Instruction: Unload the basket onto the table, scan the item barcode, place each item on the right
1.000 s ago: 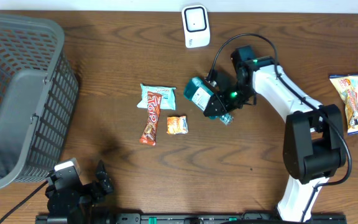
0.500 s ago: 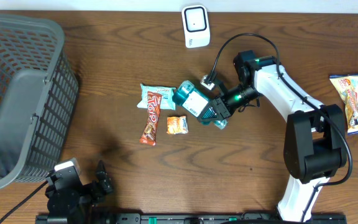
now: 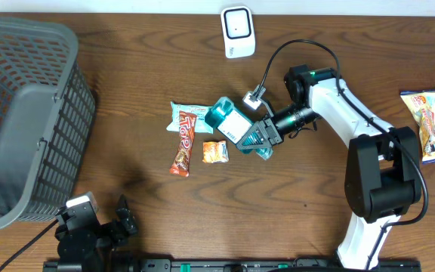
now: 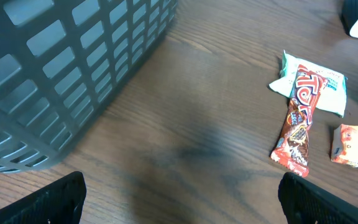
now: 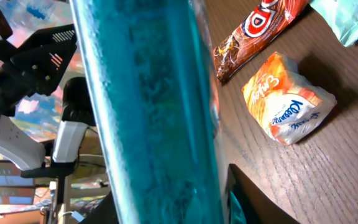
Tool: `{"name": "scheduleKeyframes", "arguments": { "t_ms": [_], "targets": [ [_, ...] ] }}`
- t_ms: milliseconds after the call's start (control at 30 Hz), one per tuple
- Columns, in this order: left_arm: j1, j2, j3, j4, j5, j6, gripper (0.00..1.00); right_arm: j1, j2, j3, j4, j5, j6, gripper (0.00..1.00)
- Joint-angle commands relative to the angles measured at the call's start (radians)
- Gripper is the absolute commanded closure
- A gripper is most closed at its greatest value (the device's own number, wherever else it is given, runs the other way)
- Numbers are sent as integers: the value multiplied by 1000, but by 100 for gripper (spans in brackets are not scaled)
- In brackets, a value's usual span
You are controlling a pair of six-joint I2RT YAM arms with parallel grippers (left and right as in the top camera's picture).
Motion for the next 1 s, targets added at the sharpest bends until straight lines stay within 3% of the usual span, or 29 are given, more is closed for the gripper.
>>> {"name": "scheduleKeyframes", "arguments": {
  "t_ms": [0,700,967],
  "targets": [
    [-3,-3,-4,-2,-9,-2,1,-5,-13,29,0,-65,-45,99],
    [-3,-3,-4,-2,-9,-2,1,-3,-13,29,60,24,-46,99],
    [-3,-3,-4,-2,-9,-2,1,11,-13,29,262,299,-30,99]
  ]
}}
